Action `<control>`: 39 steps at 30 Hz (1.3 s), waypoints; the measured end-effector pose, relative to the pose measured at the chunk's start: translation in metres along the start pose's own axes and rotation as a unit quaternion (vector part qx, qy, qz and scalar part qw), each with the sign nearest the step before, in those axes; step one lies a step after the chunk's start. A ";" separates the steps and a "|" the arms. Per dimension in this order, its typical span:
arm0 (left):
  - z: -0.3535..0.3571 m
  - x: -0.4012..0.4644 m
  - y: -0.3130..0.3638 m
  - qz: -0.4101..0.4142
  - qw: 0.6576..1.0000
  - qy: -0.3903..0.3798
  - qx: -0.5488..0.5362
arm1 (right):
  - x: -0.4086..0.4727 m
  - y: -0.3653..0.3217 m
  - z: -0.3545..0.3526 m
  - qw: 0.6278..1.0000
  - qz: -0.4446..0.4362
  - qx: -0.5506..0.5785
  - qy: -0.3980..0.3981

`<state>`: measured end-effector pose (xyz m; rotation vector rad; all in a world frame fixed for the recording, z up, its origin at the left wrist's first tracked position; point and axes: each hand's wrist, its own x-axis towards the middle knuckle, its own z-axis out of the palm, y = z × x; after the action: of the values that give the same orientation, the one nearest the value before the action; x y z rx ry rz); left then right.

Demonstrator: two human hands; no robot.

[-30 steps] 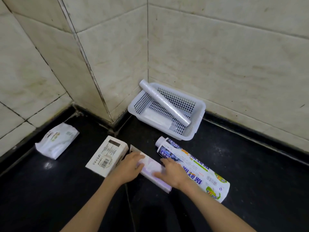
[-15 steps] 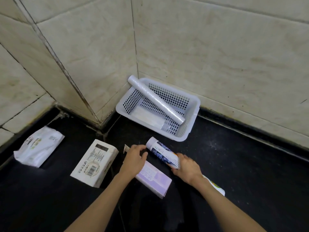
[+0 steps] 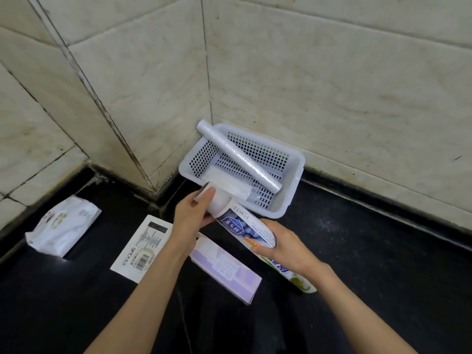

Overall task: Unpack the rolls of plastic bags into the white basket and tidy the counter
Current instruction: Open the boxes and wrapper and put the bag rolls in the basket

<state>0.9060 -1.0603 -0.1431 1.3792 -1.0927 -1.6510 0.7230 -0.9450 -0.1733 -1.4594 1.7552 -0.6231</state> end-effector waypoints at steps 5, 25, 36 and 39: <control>-0.028 0.003 0.034 0.058 0.984 0.152 -0.064 | -0.005 0.015 -0.010 0.989 0.097 -0.112 -0.019; -0.066 -0.018 0.106 0.175 0.920 0.274 -0.220 | -0.016 0.000 -0.020 0.977 0.157 -0.096 0.111; -0.010 -0.015 0.087 0.093 0.968 0.172 -0.158 | 0.018 -0.091 -0.022 0.977 -0.094 -0.171 0.085; 0.002 -0.005 0.095 0.092 0.972 0.122 -0.176 | 0.036 -0.086 -0.028 0.972 -0.100 -0.169 0.130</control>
<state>0.9048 -1.0928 -0.0533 1.1716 -0.7205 -1.4159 0.7498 -1.0019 -0.0996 -1.8775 2.0047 -0.6658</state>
